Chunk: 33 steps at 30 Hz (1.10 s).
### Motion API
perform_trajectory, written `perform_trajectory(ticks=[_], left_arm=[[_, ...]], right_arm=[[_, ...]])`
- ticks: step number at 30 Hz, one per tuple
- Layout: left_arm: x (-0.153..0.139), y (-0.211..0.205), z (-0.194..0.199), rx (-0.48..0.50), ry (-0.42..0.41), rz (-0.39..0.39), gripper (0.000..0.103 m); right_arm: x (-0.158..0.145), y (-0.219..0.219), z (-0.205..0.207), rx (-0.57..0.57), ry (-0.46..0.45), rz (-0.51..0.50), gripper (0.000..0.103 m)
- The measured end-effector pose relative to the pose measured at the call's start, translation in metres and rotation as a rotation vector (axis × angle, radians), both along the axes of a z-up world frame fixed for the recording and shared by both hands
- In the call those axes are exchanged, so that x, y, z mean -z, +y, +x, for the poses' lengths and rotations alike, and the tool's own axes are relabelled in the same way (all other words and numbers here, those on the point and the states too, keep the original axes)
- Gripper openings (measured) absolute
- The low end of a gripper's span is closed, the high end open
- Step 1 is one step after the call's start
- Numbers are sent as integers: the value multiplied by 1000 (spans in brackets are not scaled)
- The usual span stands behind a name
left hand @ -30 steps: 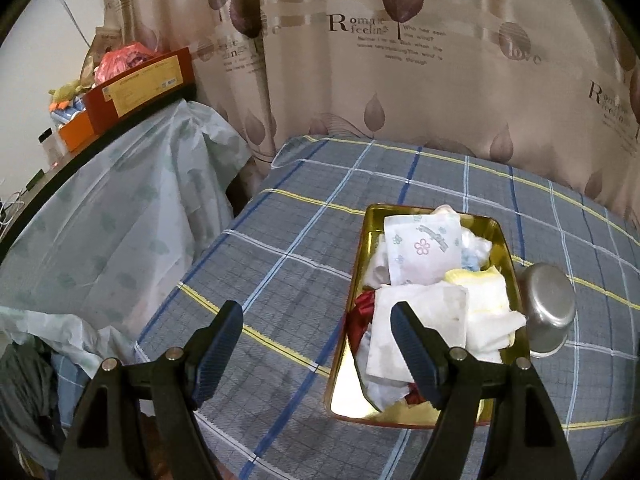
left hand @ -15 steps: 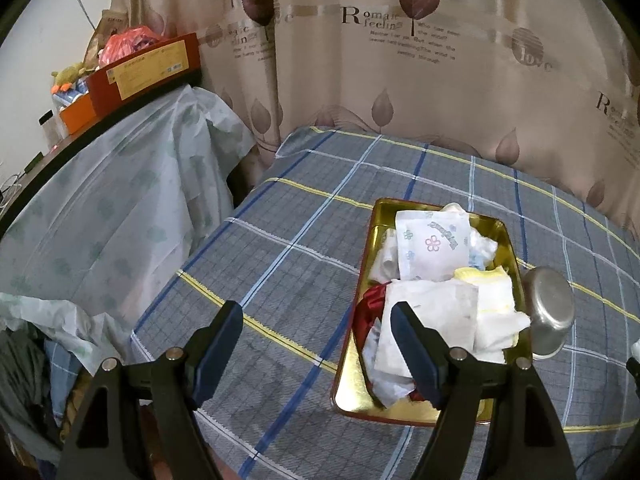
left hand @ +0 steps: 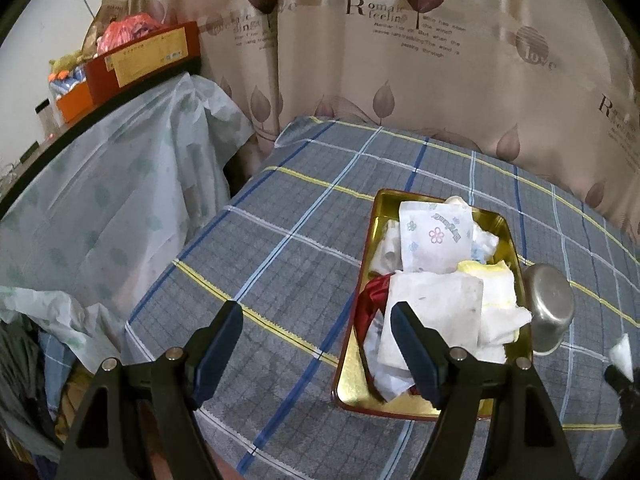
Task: Organize soft objects
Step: 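Carry the white cotton wad into the gold tray and open the right gripper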
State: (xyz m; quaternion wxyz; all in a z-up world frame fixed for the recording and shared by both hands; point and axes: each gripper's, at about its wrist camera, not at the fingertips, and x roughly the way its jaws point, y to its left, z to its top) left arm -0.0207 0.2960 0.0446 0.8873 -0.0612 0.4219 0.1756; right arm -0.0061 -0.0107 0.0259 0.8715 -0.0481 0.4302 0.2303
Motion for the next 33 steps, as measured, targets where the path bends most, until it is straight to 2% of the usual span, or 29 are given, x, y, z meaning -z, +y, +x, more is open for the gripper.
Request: perform_trajectory(ticks=[5, 14, 24, 33], left_arm=[[3, 8, 0, -23, 17, -13, 78], [3, 18, -3, -44, 19, 6, 78], [3, 27, -5, -70, 20, -2, 78], [7, 33, -5, -92, 32, -11, 78]], right_arm=[[-7, 40, 1, -90, 3, 35, 16], [-11, 109, 8, -221, 4, 41, 16], [6, 149, 19, -262, 37, 7, 16], [24, 158, 44, -226, 56, -1, 16]])
